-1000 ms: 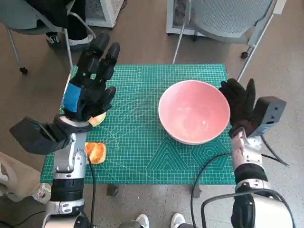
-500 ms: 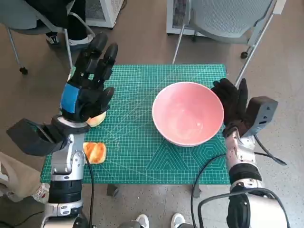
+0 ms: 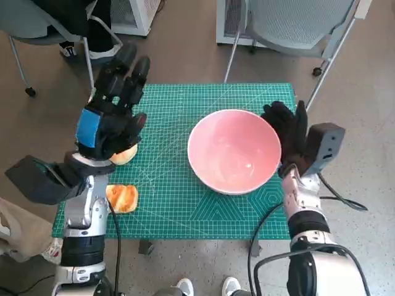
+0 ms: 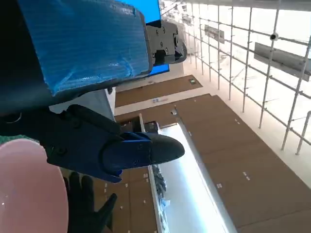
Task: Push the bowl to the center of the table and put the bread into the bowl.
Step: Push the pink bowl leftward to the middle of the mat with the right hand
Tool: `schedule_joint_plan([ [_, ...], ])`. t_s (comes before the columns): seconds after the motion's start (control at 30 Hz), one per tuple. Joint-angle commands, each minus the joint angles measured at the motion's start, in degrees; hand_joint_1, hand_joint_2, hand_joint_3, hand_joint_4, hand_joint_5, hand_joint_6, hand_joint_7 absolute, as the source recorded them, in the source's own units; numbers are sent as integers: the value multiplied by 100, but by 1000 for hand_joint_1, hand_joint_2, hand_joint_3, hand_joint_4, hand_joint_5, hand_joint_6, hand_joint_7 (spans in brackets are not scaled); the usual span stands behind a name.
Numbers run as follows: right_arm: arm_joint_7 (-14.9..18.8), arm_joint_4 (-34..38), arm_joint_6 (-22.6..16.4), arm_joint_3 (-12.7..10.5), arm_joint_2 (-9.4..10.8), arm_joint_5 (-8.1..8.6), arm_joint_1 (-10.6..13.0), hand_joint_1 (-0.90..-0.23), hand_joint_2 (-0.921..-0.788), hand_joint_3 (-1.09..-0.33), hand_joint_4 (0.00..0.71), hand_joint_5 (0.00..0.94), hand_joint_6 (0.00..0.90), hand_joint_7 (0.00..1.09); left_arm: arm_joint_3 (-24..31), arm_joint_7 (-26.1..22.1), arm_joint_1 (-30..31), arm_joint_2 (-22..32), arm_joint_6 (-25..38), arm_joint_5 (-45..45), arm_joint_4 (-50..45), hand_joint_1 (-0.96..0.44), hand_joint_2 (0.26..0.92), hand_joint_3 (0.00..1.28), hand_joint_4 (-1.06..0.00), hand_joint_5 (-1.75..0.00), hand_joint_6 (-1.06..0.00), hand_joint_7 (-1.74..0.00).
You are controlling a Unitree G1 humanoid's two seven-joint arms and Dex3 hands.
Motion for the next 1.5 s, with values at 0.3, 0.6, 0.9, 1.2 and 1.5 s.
schedule_joint_plan([
  [0.3,77,48,113,116,328,-82,-162,-679,-921,-903,71,0,184,28,26,130,194,96,108,82,-321,-675,921,477,-42,0,1,-337],
  [0.6,81,50,127,146,504,-90,-217,-667,-921,-904,65,1,192,33,44,175,263,130,112,91,-431,-677,921,483,-41,0,1,-335],
  [0.9,103,44,171,151,662,-81,-279,-669,-921,-897,74,5,204,39,49,226,319,138,137,81,-521,-678,921,485,-39,0,1,-334],
  [1.2,97,49,161,285,691,-204,-313,-665,-921,-911,73,3,200,37,39,293,354,118,142,91,-551,-676,921,490,-35,0,1,-330],
  [1.5,227,8,76,354,470,-208,-370,-669,-921,-920,76,3,203,37,50,355,439,119,171,78,-676,-673,921,492,-35,0,1,-325],
])
